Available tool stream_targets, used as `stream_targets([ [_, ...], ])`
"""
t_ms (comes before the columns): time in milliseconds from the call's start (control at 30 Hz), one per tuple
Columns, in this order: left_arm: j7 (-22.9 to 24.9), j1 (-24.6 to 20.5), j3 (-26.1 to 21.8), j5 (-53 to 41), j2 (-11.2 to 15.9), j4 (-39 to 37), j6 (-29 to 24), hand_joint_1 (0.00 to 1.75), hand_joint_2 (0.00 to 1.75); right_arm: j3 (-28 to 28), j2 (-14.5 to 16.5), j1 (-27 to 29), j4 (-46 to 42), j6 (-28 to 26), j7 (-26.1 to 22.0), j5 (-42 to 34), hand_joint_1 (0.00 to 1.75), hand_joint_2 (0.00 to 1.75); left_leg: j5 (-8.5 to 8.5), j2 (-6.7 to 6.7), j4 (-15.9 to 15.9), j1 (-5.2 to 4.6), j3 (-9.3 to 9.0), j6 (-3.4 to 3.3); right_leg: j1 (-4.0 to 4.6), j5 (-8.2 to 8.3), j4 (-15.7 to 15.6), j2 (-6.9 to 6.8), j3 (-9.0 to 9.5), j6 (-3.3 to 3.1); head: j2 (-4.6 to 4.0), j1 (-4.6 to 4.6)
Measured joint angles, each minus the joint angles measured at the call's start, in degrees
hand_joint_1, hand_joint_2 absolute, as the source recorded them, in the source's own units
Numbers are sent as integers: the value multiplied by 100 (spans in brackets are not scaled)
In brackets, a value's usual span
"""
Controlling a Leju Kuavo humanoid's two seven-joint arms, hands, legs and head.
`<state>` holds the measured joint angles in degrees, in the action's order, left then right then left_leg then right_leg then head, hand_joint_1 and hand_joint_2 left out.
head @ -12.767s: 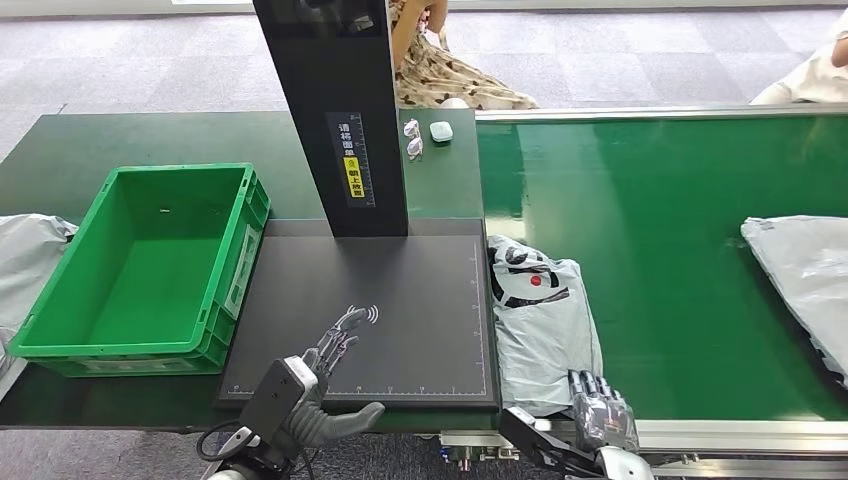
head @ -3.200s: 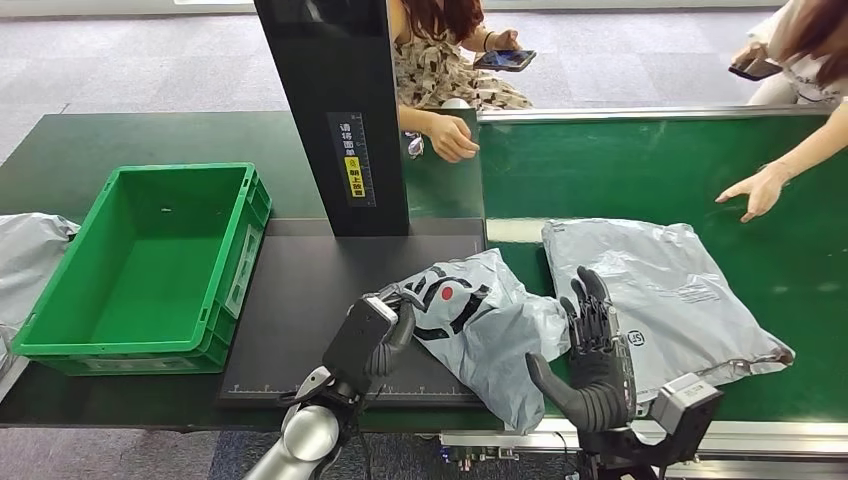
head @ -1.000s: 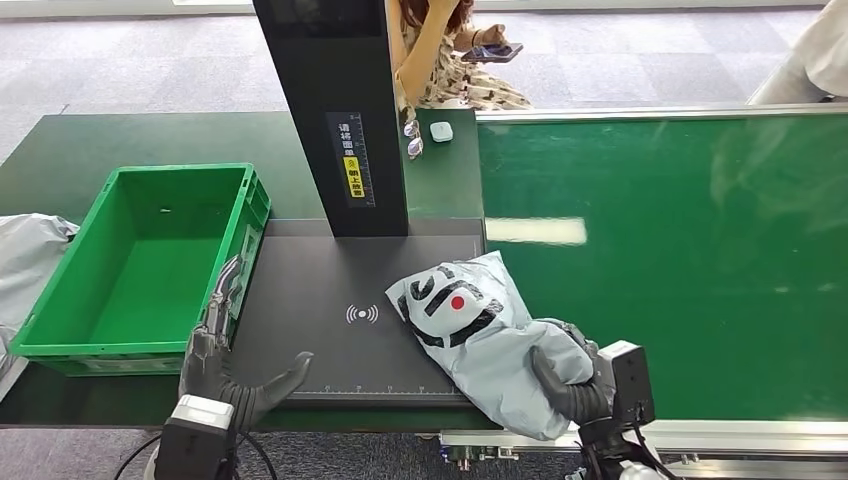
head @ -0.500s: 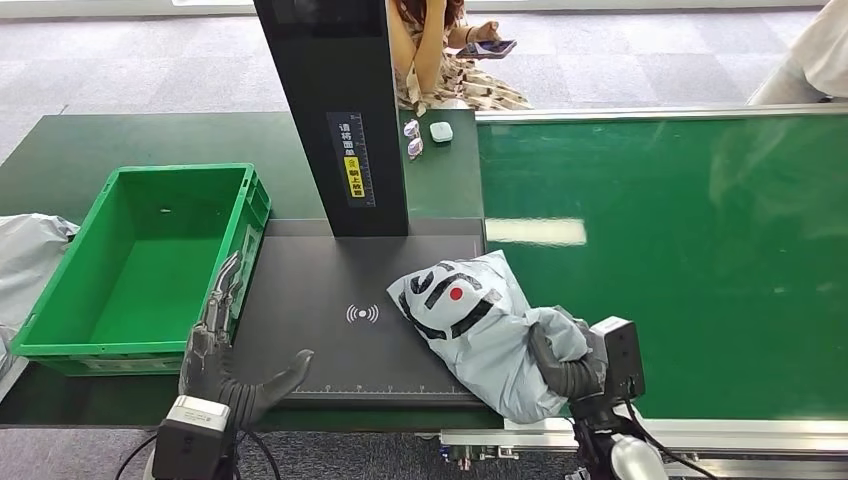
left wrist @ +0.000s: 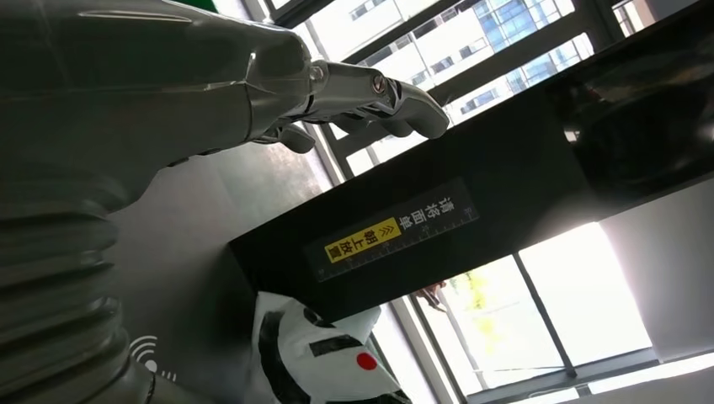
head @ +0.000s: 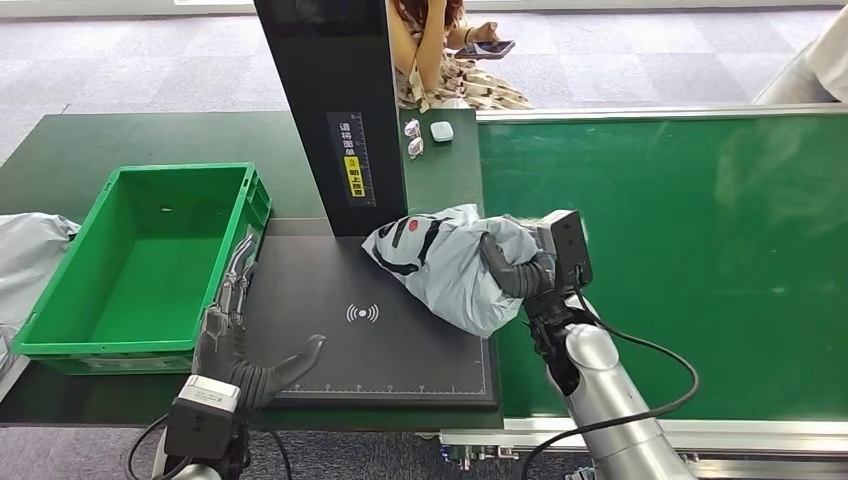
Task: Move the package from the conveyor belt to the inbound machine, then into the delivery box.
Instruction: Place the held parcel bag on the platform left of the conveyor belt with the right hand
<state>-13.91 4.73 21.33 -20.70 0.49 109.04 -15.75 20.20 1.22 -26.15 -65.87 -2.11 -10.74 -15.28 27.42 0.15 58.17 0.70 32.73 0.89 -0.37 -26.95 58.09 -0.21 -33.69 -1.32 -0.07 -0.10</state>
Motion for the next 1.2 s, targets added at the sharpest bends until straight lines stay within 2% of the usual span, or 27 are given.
stream_targets([
  [200,29,-62,25,37,-1,-48,8,0,175,235,148,-418,381,58,161,-204,175,175,0,6,0,-2,12,0,0,1,0,4,-8,1,0,1],
  [400,112,-233,79,67,-23,-128,69,0,175,642,620,-1012,1038,528,597,-634,175,175,-6,6,0,1,11,2,1,5,2,6,-12,-4,0,-1],
  [533,126,-431,101,128,-32,-244,61,0,175,1019,1040,-1151,1369,1022,891,-1006,175,175,-6,8,-1,3,12,3,3,6,5,9,-19,-7,0,-1],
  [733,127,-601,110,180,-44,-391,-13,0,175,1470,1484,-1253,1660,1344,1227,-1497,175,175,-7,6,-2,4,17,4,4,5,4,8,-22,-7,0,-1],
  [867,127,-680,114,214,-44,-482,-45,0,175,1714,1603,-1260,1774,1363,1297,-1608,0,175,-7,6,-1,0,18,3,4,6,2,6,-20,-5,0,0],
  [1200,127,-687,116,237,-34,-545,-123,0,175,1875,1556,-1394,2005,487,902,-1587,0,175,-9,8,2,-2,17,1,0,12,1,7,-21,-4,0,-1],
])
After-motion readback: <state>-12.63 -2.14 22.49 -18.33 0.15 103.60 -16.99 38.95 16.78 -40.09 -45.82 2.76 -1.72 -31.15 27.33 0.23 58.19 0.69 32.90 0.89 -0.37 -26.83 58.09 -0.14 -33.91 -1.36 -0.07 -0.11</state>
